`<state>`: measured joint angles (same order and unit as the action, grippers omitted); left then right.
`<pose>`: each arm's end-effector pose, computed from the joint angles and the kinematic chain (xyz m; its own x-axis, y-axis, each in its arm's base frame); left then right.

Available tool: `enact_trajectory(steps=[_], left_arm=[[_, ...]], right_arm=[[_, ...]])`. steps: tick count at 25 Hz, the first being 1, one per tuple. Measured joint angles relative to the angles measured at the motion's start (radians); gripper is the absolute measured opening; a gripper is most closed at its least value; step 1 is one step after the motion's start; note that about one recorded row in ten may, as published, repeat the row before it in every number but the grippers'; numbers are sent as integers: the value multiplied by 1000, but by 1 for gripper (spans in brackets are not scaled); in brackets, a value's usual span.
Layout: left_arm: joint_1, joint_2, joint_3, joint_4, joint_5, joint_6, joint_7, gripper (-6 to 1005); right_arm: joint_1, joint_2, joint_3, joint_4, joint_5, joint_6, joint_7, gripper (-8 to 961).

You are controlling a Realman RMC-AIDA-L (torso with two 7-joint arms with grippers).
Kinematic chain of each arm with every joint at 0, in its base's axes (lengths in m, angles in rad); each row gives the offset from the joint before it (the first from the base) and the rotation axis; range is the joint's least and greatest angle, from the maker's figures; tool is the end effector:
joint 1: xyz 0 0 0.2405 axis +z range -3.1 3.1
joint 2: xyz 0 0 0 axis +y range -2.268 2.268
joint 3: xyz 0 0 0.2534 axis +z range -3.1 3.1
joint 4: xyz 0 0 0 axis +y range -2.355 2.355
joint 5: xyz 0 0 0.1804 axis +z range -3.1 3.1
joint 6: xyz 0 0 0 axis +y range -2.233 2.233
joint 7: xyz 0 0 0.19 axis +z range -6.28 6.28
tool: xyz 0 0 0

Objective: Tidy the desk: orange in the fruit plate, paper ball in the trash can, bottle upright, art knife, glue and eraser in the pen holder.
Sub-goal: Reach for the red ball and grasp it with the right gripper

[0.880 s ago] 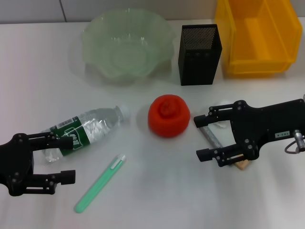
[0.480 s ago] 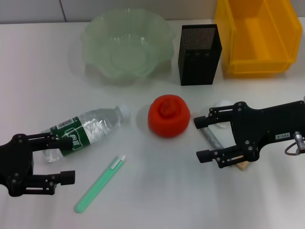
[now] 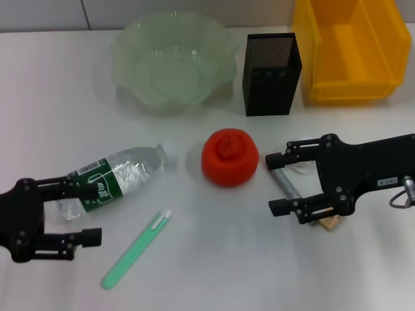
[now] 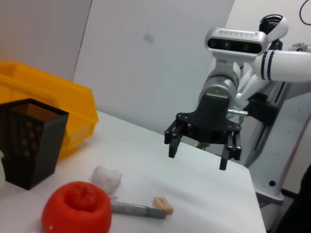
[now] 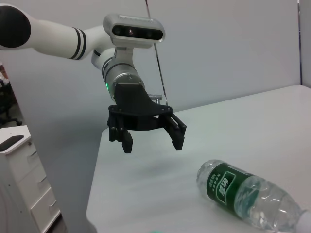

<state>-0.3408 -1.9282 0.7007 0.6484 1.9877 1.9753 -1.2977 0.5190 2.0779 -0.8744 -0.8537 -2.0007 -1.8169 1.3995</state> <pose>-0.2613 0.2273 0.0163 0.7825 0.3611 0.5072 0.3822 -0.9217 0.0664 0.1901 0.2771 -0.0374 0.8964 -0.1835 -0.4035 -0.1765 -0.9828 0.0548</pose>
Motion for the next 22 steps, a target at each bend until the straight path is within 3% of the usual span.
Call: enact_trajectory(steps=[2,3,6,7,8,14,22], left_arm=[[-1,-1,-6,10,-1,0,0,809],[-12,-19,-15,49,-4,-14,1,809],[-22,-34,-19,75,-4,-31,6,809],[-41,-58,-19,94,-3,-72,19,809],[-53,-67,-16,95,1,-98,24,809],[-104,-107,4,85,18,-192,63,808],[-93,-107,5,81,17,-176,71,807]], right_arm=[[-7,-2,3,-19,2,-3,11,779],[-11,-3,4,-34,3,-5,26,779],[-29,-6,5,-124,4,-13,98,778],[-29,-6,5,-124,4,-13,98,777],[-34,-6,5,-153,4,-14,121,777],[-29,-3,1,-303,-14,-13,264,777],[126,0,-65,-385,-201,68,508,778]])
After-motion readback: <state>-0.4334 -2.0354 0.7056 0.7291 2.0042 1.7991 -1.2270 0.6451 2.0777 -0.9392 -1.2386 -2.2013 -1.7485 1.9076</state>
